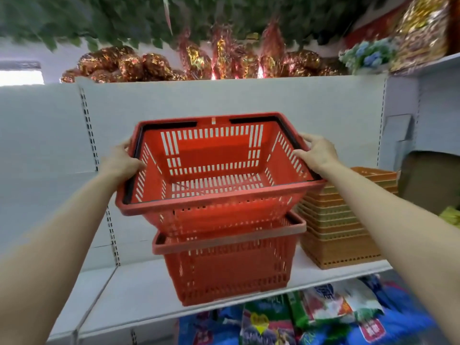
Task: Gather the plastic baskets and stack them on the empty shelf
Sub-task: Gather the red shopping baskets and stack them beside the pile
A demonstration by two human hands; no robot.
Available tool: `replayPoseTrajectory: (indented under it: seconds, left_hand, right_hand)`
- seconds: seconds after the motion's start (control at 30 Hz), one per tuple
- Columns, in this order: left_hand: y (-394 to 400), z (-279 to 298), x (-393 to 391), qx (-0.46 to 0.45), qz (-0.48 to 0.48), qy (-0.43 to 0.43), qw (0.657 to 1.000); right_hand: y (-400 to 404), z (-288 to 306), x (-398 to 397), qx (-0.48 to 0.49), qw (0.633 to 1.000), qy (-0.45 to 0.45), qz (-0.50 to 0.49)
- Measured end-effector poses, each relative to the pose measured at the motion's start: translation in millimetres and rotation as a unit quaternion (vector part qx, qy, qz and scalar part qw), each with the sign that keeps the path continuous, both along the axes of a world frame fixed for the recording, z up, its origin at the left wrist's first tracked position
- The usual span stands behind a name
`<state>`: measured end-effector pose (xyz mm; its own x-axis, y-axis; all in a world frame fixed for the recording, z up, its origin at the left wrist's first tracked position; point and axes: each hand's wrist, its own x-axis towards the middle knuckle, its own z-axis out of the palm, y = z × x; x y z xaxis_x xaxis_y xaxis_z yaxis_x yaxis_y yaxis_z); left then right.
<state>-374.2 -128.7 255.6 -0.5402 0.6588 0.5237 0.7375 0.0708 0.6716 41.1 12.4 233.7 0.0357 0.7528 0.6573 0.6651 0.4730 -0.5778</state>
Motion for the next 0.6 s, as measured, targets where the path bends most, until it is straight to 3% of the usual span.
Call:
replayPoseTrajectory:
  seconds: [0.27,0.5,0.6]
  left_hand:
    - [62.9,-24.5,2.8,-0.07,-0.019,-0.09,0.993]
    - [85.7,-78.8,-20.6,-0.104,-0.068,-0.206,0.971]
    - [76.7,-111.6,-28.7,-0.12,-0.112,-0.274,0.948]
  right_hand:
    - [83.1,-29.7,2.8,-0.136,0.99,-0.01,0.036]
    - [97.5,-72.0,5.4,-0.23,0.968,-0.045,0.084]
    - [87.2,-99.4,3.8,-0.251,0.962,-0.011,0.111]
